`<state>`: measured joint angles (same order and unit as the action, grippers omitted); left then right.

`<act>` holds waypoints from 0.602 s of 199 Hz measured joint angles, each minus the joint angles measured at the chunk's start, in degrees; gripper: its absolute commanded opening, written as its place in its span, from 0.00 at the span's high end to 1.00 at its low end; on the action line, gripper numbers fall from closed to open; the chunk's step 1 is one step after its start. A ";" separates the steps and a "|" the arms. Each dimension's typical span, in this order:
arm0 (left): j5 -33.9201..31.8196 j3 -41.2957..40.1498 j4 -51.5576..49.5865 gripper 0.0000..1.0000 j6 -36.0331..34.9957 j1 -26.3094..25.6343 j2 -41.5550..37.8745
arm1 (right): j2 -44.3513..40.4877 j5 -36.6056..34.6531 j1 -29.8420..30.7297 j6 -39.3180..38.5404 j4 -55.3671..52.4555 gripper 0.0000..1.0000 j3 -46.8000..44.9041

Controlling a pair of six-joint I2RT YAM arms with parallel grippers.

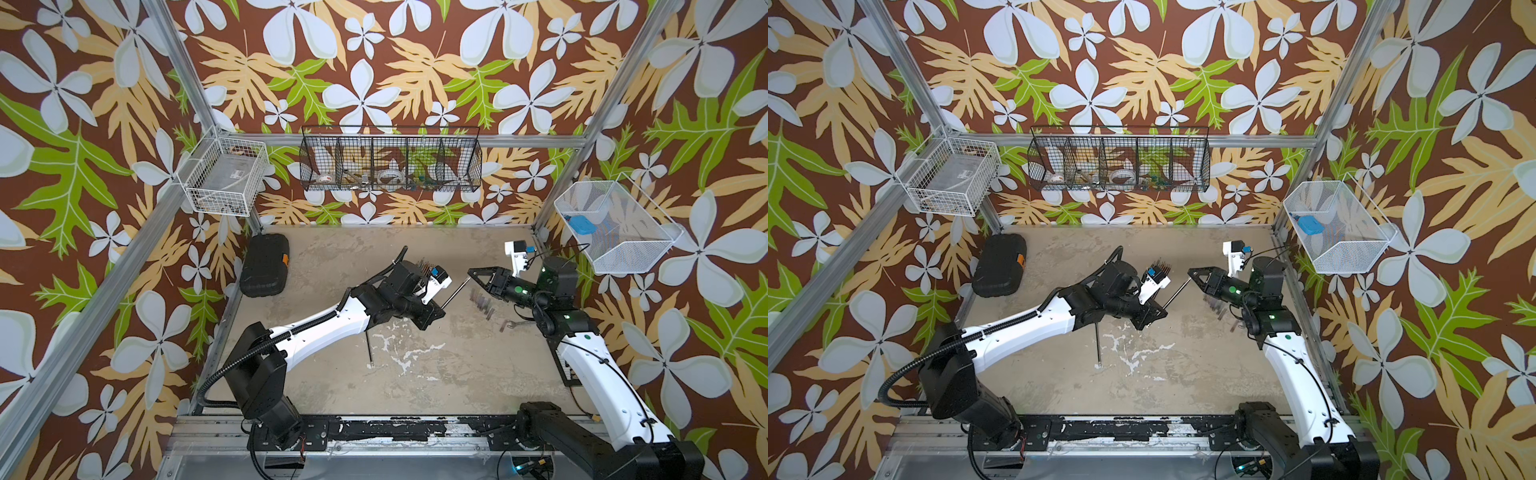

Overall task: Remove the protective cover of the pencils
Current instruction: Pick up the pencil from the center of the board, then remove the protective sleeve from the pencil.

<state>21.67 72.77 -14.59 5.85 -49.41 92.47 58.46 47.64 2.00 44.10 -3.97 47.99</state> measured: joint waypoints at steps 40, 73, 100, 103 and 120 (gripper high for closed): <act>-0.85 0.59 -0.61 1.00 0.02 0.00 0.33 | -1.09 0.20 -0.02 -0.63 -0.81 0.68 -2.01; -0.61 0.63 -0.98 1.00 0.04 0.00 0.39 | -0.55 0.37 -0.02 -0.57 -0.17 0.69 -2.99; -0.42 0.63 -1.01 1.00 0.11 0.00 0.42 | 0.68 0.98 -0.02 0.66 1.53 0.71 -3.41; -0.39 0.63 -1.01 1.00 0.11 0.00 0.42 | 0.81 1.14 -0.02 0.70 1.84 0.71 -3.43; -0.31 0.63 -1.01 1.00 0.09 0.02 0.42 | 1.29 1.77 0.02 1.62 3.63 0.73 -3.67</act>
<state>21.37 73.41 -15.59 5.93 -49.39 92.88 59.75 49.41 2.02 45.71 -0.34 44.31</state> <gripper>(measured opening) 0.103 0.276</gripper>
